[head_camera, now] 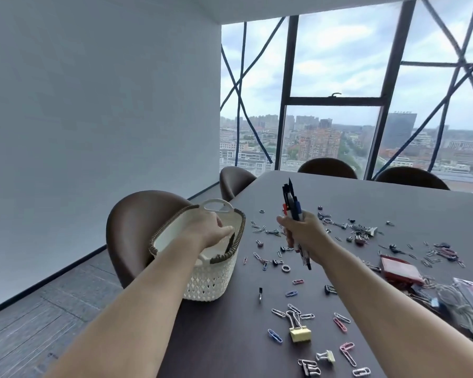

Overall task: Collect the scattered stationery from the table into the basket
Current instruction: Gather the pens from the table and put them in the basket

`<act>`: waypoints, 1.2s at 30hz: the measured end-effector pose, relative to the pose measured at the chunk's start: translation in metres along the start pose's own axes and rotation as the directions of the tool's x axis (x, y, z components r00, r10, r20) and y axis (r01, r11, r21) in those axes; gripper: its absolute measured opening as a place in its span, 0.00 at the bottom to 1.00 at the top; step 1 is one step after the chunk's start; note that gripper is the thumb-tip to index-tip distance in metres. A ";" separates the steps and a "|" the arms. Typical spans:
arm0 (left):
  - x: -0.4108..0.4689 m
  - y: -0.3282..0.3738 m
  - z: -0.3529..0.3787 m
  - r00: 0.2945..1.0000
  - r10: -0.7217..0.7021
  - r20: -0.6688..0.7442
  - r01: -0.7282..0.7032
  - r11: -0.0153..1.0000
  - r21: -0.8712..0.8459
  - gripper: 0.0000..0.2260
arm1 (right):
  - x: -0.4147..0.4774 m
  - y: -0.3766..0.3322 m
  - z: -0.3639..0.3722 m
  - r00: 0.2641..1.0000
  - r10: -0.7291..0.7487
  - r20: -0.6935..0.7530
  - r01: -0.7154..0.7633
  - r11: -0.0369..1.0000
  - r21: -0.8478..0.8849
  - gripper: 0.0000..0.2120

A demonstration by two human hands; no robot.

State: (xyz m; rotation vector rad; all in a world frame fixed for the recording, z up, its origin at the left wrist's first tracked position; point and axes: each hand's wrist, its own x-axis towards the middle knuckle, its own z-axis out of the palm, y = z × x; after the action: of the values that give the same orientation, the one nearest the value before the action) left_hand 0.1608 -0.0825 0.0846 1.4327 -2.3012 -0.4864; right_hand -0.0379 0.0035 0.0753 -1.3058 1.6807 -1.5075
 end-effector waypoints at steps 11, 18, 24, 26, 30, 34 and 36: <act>-0.044 -0.021 0.000 0.929 0.370 0.007 -0.349 0.869 0.352 0.18 | -0.021 -0.006 0.003 0.998 -0.011 0.064 0.007 0.998 0.056 0.09; -0.061 -0.074 0.004 0.787 0.570 -0.236 -0.568 0.819 0.083 0.26 | -0.021 -0.026 0.020 0.989 -0.118 0.093 0.111 0.991 0.077 0.11; -0.064 -0.101 0.023 0.828 0.250 -0.502 -0.412 0.878 -0.243 0.21 | -0.011 -0.051 0.048 0.964 -0.198 0.177 0.192 0.980 0.049 0.10; -0.062 -0.097 0.021 0.858 0.229 -0.460 -0.394 0.868 -0.302 0.17 | -0.007 -0.050 0.058 0.963 -0.204 0.178 0.200 0.979 0.042 0.10; -0.051 -0.101 0.021 0.880 0.232 -0.414 -0.382 0.863 -0.331 0.16 | 0.004 -0.040 0.077 0.954 -0.202 0.221 0.206 0.979 0.004 0.07; -0.043 -0.106 0.022 0.896 0.214 -0.389 -0.373 0.837 -0.400 0.14 | 0.018 -0.023 0.087 0.932 -0.194 0.305 0.282 0.918 -0.279 0.07; -0.039 -0.110 0.021 0.901 0.209 -0.380 -0.368 0.833 -0.414 0.14 | 0.024 -0.013 0.086 0.923 -0.131 0.362 0.291 0.853 -0.433 0.05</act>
State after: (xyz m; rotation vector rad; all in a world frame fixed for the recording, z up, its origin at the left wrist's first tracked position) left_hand 0.2509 -0.0915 0.0087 0.8277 -1.9101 -0.6211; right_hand 0.0312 -0.0551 0.0719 -1.9404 1.7943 -0.9279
